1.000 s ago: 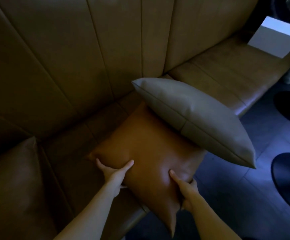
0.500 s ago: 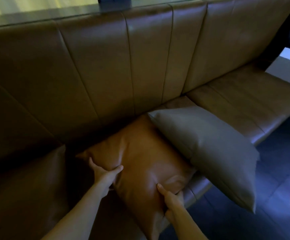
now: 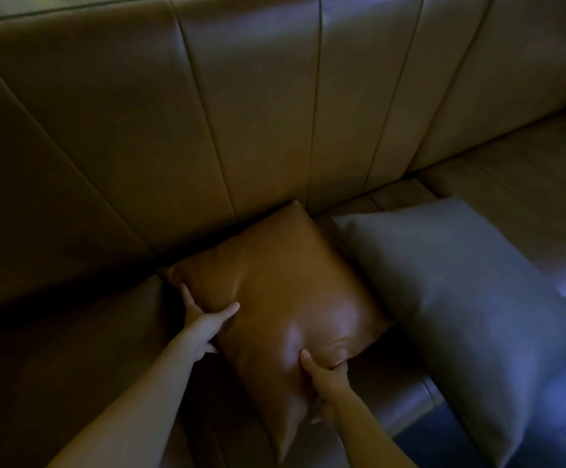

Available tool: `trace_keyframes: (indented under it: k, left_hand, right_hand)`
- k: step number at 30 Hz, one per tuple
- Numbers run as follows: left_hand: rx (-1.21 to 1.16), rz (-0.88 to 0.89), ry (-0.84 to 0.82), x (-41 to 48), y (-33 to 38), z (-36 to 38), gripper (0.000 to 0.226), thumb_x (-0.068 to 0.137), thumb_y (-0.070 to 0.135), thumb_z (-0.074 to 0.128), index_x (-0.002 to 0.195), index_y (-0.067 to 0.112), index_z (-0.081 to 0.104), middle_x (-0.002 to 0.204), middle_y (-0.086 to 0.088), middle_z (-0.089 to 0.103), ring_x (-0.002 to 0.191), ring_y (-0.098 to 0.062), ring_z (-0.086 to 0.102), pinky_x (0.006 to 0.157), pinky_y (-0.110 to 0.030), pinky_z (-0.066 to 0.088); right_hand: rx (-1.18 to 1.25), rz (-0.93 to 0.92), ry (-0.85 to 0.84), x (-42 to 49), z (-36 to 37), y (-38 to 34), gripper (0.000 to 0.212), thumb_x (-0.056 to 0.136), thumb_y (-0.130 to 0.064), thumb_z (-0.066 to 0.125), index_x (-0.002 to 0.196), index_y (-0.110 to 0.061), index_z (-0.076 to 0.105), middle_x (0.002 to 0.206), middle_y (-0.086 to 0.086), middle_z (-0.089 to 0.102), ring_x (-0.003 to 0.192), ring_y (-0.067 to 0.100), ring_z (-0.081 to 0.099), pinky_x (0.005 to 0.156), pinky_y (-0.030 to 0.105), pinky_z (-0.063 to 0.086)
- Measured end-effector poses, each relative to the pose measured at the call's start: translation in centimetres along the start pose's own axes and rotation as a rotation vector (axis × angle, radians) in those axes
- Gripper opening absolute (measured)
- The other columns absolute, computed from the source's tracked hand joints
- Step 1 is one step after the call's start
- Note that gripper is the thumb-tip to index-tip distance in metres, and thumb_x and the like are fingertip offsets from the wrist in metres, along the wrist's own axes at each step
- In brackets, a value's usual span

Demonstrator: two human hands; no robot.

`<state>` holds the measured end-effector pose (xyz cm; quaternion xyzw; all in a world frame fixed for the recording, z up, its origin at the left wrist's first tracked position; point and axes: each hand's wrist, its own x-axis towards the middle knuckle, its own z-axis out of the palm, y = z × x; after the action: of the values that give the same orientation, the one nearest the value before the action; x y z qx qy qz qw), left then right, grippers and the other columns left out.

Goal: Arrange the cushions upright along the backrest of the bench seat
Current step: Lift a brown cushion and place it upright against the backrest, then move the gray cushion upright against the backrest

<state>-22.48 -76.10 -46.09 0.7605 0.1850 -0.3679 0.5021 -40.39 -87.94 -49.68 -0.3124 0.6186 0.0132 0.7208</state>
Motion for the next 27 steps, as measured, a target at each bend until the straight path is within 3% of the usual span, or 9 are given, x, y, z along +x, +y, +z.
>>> trace_keyframes:
  k: [3, 6, 8, 10, 12, 14, 16, 22, 27]
  left_hand:
    - [-0.002, -0.019, 0.029, -0.1, 0.4, 0.4, 0.121, 0.074, 0.017, 0.08, 0.148, 0.048, -0.011, 0.162, -0.006, 0.01, 0.144, -0.042, 0.019, 0.099, -0.069, 0.036]
    - [0.052, -0.045, 0.117, -1.4, 1.3, 1.3, 0.113, 0.077, 0.014, 0.077, 0.152, 0.039, -0.003, 0.159, -0.014, 0.016, 0.14, -0.044, 0.026, 0.105, -0.063, 0.033]
    - [0.159, -0.022, 0.178, -2.8, 2.2, 2.4, 0.104, 0.08, 0.013, 0.074, 0.154, 0.032, 0.003, 0.157, -0.018, 0.016, 0.137, -0.045, 0.031, 0.105, -0.057, 0.035]
    - [0.23, 0.041, 0.203, -4.3, 3.2, 3.8, 0.095, 0.083, 0.013, 0.07, 0.154, 0.028, 0.009, 0.157, -0.018, 0.015, 0.138, -0.044, 0.03, 0.105, -0.055, 0.039]
    - [0.256, 0.116, 0.172, -5.7, 4.3, 5.7, 0.09, 0.085, 0.015, 0.068, 0.154, 0.026, 0.011, 0.158, -0.016, 0.016, 0.141, -0.042, 0.029, 0.106, -0.053, 0.038]
    - [0.299, 0.176, 0.143, -7.0, 5.4, 7.9, 0.084, 0.087, 0.02, 0.065, 0.154, 0.024, 0.015, 0.16, -0.014, 0.016, 0.142, -0.039, 0.027, 0.108, -0.052, 0.037]
    - [0.326, 0.21, 0.066, -8.2, 6.2, 10.4, 0.081, 0.088, 0.027, 0.064, 0.154, 0.021, 0.017, 0.16, -0.013, 0.015, 0.144, -0.036, 0.024, 0.111, -0.051, 0.033]
    - [0.212, 0.087, -0.248, -12.0, 5.9, 19.5, 0.088, 0.085, 0.043, 0.065, 0.154, 0.021, 0.015, 0.159, -0.009, 0.021, 0.142, -0.033, 0.03, 0.111, -0.045, 0.03]
    - [0.118, -0.065, -0.255, -13.8, 3.2, 26.9, 0.108, 0.078, 0.049, 0.071, 0.155, 0.027, -0.001, 0.162, -0.005, 0.015, 0.142, -0.034, 0.029, 0.108, -0.053, 0.034]
  right_hand:
    - [-0.117, -0.006, 0.016, -0.4, -0.2, -0.7, 0.093, 0.071, -0.022, 0.083, 0.147, -0.012, 0.031, 0.134, 0.019, 0.054, 0.124, 0.042, 0.051, 0.102, 0.058, 0.043]
    - [-0.18, -0.041, 0.088, -1.6, -1.2, -2.7, 0.059, 0.077, -0.013, 0.078, 0.127, 0.005, 0.052, 0.098, 0.015, 0.064, 0.097, 0.033, 0.061, 0.09, 0.044, 0.054]
    - [-0.222, -0.088, 0.106, -3.0, -1.8, -4.8, 0.051, 0.082, -0.013, 0.074, 0.125, 0.005, 0.054, 0.085, 0.01, 0.061, 0.082, 0.026, 0.062, 0.071, 0.034, 0.054]
    - [-0.253, -0.141, 0.13, -4.7, -2.3, -7.5, 0.053, 0.089, -0.017, 0.066, 0.136, -0.001, 0.046, 0.088, 0.006, 0.055, 0.069, 0.015, 0.053, 0.06, 0.028, 0.046]
    - [-0.26, -0.213, 0.167, -5.8, -3.0, -10.5, 0.064, 0.093, -0.02, 0.061, 0.148, -0.007, 0.032, 0.11, 0.011, 0.056, 0.08, 0.02, 0.058, 0.068, 0.033, 0.051]
    - [-0.244, -0.277, 0.174, -6.4, -4.1, -13.4, 0.071, 0.091, -0.021, 0.063, 0.152, -0.01, 0.027, 0.132, 0.018, 0.053, 0.109, 0.033, 0.06, 0.091, 0.043, 0.054]
    - [-0.252, -0.309, 0.17, -6.7, -5.7, -15.7, 0.074, 0.088, -0.023, 0.066, 0.151, -0.011, 0.029, 0.137, 0.019, 0.051, 0.12, 0.036, 0.055, 0.101, 0.045, 0.048]
    - [-0.309, -0.333, 0.165, -4.5, -13.2, -20.9, 0.073, 0.088, -0.019, 0.066, 0.151, -0.011, 0.03, 0.147, 0.02, 0.044, 0.13, 0.042, 0.047, 0.109, 0.047, 0.039]
    - [-0.526, -0.332, 0.299, 0.2, -20.9, -23.8, 0.086, 0.076, -0.041, 0.072, 0.149, -0.018, 0.035, 0.148, 0.015, 0.044, 0.135, 0.038, 0.041, 0.111, 0.05, 0.036]
